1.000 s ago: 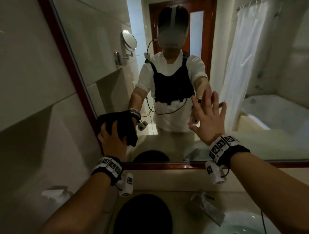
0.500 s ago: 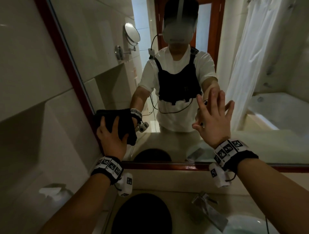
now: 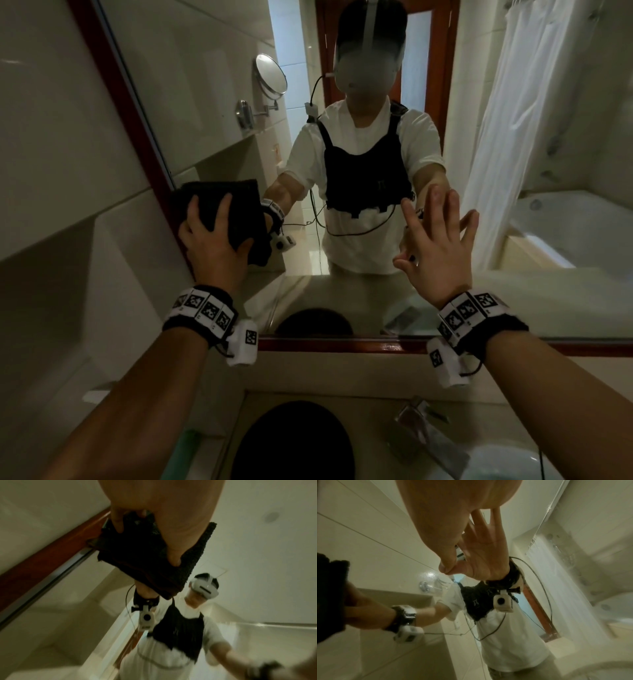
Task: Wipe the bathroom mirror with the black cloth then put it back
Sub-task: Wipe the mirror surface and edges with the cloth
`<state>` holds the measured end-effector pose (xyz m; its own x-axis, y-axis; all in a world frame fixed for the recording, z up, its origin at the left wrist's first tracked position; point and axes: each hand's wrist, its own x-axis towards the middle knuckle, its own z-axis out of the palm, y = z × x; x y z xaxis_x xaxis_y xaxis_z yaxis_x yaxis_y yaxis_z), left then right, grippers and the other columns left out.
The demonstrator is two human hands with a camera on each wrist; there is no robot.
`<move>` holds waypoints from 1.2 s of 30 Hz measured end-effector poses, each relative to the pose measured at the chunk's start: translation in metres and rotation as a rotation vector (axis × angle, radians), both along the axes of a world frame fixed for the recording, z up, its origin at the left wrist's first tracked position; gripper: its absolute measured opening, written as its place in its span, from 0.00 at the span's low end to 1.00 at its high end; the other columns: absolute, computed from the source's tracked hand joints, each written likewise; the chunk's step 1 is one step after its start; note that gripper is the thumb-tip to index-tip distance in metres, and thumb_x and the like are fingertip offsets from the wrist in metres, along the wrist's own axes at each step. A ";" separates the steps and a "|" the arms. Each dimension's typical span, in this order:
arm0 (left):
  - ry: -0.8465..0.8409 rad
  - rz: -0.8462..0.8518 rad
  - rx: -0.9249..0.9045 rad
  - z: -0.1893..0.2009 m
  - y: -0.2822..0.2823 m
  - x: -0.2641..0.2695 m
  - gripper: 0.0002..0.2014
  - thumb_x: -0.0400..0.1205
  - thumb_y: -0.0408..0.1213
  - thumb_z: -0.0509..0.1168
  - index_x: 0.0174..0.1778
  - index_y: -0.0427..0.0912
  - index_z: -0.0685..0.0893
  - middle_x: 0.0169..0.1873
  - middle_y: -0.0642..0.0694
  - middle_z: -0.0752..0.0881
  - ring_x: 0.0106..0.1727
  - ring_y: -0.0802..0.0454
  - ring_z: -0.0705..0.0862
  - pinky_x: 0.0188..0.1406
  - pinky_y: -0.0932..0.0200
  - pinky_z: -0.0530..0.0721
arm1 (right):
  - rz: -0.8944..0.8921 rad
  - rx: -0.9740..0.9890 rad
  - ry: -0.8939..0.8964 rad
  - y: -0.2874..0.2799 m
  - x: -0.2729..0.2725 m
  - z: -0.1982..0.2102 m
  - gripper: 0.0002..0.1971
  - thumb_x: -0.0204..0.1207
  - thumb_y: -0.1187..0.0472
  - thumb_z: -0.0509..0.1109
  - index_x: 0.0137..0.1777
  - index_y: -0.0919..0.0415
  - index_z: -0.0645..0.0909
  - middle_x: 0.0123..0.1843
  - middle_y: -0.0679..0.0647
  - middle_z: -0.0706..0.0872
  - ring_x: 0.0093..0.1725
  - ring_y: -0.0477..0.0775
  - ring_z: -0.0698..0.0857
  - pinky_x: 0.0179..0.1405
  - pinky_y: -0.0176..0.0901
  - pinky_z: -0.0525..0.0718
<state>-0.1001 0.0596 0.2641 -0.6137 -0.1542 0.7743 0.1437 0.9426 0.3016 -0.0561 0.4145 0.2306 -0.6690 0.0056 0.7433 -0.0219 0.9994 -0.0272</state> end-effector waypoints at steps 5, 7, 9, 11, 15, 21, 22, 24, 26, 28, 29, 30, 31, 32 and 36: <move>-0.191 0.073 -0.032 -0.068 0.027 0.011 0.43 0.72 0.51 0.78 0.81 0.57 0.62 0.83 0.38 0.51 0.75 0.30 0.63 0.76 0.36 0.71 | -0.004 0.004 0.000 -0.001 0.000 0.000 0.59 0.64 0.41 0.82 0.88 0.48 0.48 0.89 0.61 0.38 0.87 0.69 0.39 0.80 0.80 0.43; -0.215 0.050 -0.017 -0.090 0.039 0.016 0.45 0.71 0.50 0.79 0.81 0.57 0.62 0.83 0.38 0.52 0.75 0.30 0.64 0.74 0.36 0.73 | -0.006 0.009 -0.006 -0.001 0.000 -0.001 0.59 0.64 0.41 0.81 0.88 0.48 0.47 0.89 0.61 0.37 0.87 0.69 0.39 0.80 0.79 0.42; -0.217 0.029 -0.016 -0.101 0.048 0.019 0.46 0.70 0.48 0.80 0.81 0.56 0.63 0.83 0.35 0.55 0.74 0.28 0.66 0.71 0.33 0.75 | -0.011 0.017 -0.006 0.000 -0.001 -0.002 0.59 0.65 0.40 0.81 0.88 0.47 0.46 0.89 0.61 0.36 0.87 0.69 0.39 0.80 0.79 0.42; -0.219 0.041 -0.009 -0.103 0.053 0.020 0.45 0.69 0.48 0.81 0.81 0.54 0.65 0.82 0.33 0.58 0.72 0.27 0.66 0.70 0.32 0.74 | -0.013 0.023 -0.003 0.001 -0.002 -0.003 0.59 0.65 0.40 0.80 0.88 0.47 0.46 0.88 0.61 0.36 0.87 0.69 0.39 0.80 0.80 0.42; -0.191 -0.004 -0.025 -0.091 0.048 0.017 0.47 0.67 0.48 0.82 0.80 0.58 0.64 0.81 0.34 0.55 0.73 0.25 0.65 0.69 0.28 0.74 | -0.006 0.021 0.018 0.002 -0.003 -0.006 0.57 0.66 0.40 0.80 0.88 0.47 0.47 0.88 0.61 0.37 0.87 0.69 0.40 0.80 0.80 0.41; -0.080 -0.050 -0.029 -0.009 0.057 0.005 0.45 0.71 0.51 0.78 0.82 0.64 0.61 0.83 0.37 0.52 0.77 0.27 0.60 0.62 0.23 0.76 | -0.006 0.012 0.020 0.001 -0.003 -0.005 0.58 0.65 0.41 0.81 0.88 0.47 0.47 0.89 0.62 0.38 0.87 0.70 0.40 0.79 0.81 0.42; -0.063 -0.056 -0.034 0.001 0.060 0.005 0.46 0.71 0.51 0.77 0.82 0.64 0.60 0.83 0.37 0.52 0.77 0.27 0.60 0.62 0.23 0.76 | -0.006 0.013 0.022 0.000 -0.003 -0.006 0.58 0.66 0.41 0.81 0.88 0.47 0.47 0.89 0.62 0.38 0.87 0.70 0.40 0.79 0.80 0.42; -0.063 -0.040 -0.042 0.006 0.071 0.008 0.47 0.71 0.51 0.77 0.83 0.64 0.58 0.83 0.38 0.52 0.77 0.27 0.60 0.64 0.23 0.75 | -0.002 0.011 0.027 0.000 -0.004 -0.006 0.57 0.66 0.41 0.80 0.88 0.47 0.47 0.89 0.62 0.39 0.87 0.70 0.41 0.80 0.80 0.41; -0.100 -0.027 -0.106 -0.007 0.088 0.015 0.48 0.70 0.51 0.78 0.83 0.64 0.57 0.83 0.38 0.52 0.77 0.26 0.60 0.65 0.22 0.74 | 0.003 0.002 0.037 0.000 -0.004 -0.006 0.57 0.66 0.41 0.80 0.88 0.47 0.48 0.89 0.63 0.40 0.87 0.71 0.41 0.80 0.80 0.41; -0.152 -0.040 -0.190 -0.034 0.107 0.023 0.49 0.70 0.52 0.78 0.83 0.65 0.57 0.84 0.38 0.52 0.77 0.26 0.60 0.65 0.22 0.73 | 0.002 0.000 0.031 0.000 -0.005 -0.006 0.57 0.66 0.42 0.80 0.88 0.47 0.47 0.89 0.62 0.40 0.87 0.70 0.40 0.80 0.80 0.41; -0.172 -0.049 -0.209 -0.047 0.115 0.026 0.49 0.69 0.52 0.78 0.84 0.65 0.58 0.84 0.38 0.53 0.77 0.26 0.61 0.65 0.23 0.74 | 0.001 0.000 0.023 0.000 -0.005 -0.007 0.57 0.67 0.42 0.80 0.88 0.46 0.46 0.89 0.62 0.39 0.87 0.70 0.40 0.80 0.80 0.42; -0.181 -0.061 -0.210 -0.058 0.121 0.028 0.49 0.69 0.52 0.79 0.83 0.65 0.59 0.84 0.38 0.54 0.76 0.27 0.62 0.64 0.23 0.74 | -0.002 0.004 0.016 0.001 -0.005 -0.007 0.57 0.67 0.41 0.79 0.88 0.46 0.46 0.89 0.62 0.39 0.87 0.70 0.39 0.79 0.80 0.42; -0.184 -0.074 -0.202 -0.068 0.125 0.030 0.49 0.69 0.51 0.79 0.83 0.64 0.60 0.84 0.38 0.55 0.76 0.27 0.62 0.63 0.24 0.75 | -0.005 0.008 0.011 0.001 -0.005 -0.007 0.56 0.67 0.41 0.79 0.88 0.46 0.46 0.89 0.62 0.39 0.87 0.69 0.39 0.79 0.80 0.42; -0.182 -0.086 -0.196 -0.075 0.128 0.030 0.49 0.68 0.51 0.80 0.83 0.64 0.61 0.83 0.38 0.56 0.76 0.27 0.63 0.63 0.23 0.75 | -0.007 0.012 0.009 0.002 -0.005 -0.008 0.56 0.68 0.41 0.78 0.88 0.46 0.46 0.89 0.62 0.39 0.87 0.69 0.39 0.80 0.80 0.42; -0.186 -0.098 -0.191 -0.082 0.128 0.030 0.49 0.68 0.50 0.80 0.83 0.65 0.61 0.83 0.38 0.58 0.76 0.27 0.63 0.64 0.23 0.74 | 0.005 0.006 0.017 0.002 -0.006 -0.009 0.55 0.68 0.40 0.78 0.88 0.45 0.46 0.89 0.61 0.38 0.87 0.69 0.39 0.80 0.80 0.42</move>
